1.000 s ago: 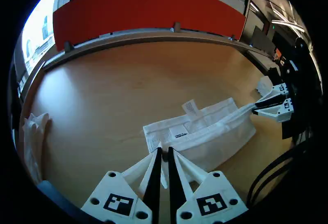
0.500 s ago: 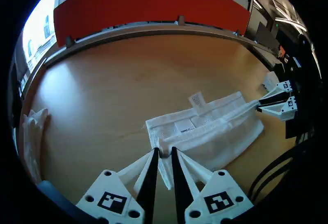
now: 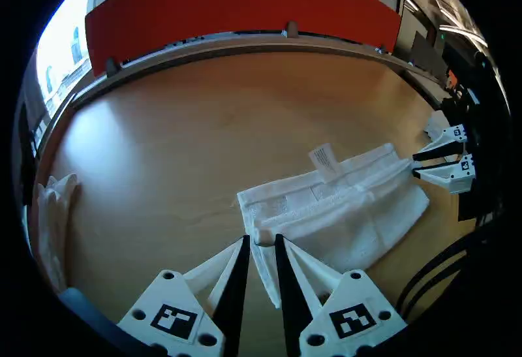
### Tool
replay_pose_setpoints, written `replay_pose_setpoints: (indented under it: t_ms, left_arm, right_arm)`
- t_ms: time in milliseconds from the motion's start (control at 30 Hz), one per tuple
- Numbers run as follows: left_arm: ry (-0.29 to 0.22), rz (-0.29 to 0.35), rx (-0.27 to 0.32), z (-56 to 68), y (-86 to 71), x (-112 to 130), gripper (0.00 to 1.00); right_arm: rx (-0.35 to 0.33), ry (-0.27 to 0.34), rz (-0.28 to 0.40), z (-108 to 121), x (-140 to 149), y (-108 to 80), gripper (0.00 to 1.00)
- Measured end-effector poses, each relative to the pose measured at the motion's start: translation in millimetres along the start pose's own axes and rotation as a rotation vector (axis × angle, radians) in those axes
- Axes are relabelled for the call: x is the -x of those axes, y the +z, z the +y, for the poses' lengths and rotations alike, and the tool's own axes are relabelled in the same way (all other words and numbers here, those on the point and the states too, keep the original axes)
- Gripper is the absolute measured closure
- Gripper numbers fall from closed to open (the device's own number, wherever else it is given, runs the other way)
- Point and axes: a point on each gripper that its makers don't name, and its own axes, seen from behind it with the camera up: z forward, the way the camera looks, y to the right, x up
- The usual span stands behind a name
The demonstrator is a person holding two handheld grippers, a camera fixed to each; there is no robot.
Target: Fold towel
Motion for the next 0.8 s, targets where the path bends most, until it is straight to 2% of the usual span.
replay_pose_setpoints:
  t_ms: [200, 433, 600, 667, 800]
  left_arm:
    - [0.002, 0.010, -0.016, -5.7, -0.3, -6, 0.69]
    - [-0.010, 0.007, -0.037, -14.0, -4.7, -9, 0.35]
    - [-0.028, -0.005, -0.033, -16.0, -6.9, -4, 0.17]
    - [-0.036, -0.004, -0.038, -18.3, -8.5, -2, 0.04]
    - [-0.038, 0.002, -0.039, -19.7, -13.8, -1, 0.03]
  right_arm:
    - [0.018, -0.001, 0.008, 6, -6, 1.3, 0.53]
    - [0.045, -0.016, 0.021, 14, -12, -2.2, 0.35]
    - [0.056, -0.013, 0.029, 17, -14, -5.3, 0.14]
    - [0.058, -0.007, 0.031, 17, -13, -6.4, 0.09]
    - [0.060, 0.003, 0.041, 16, -14, -9.6, 0.06]
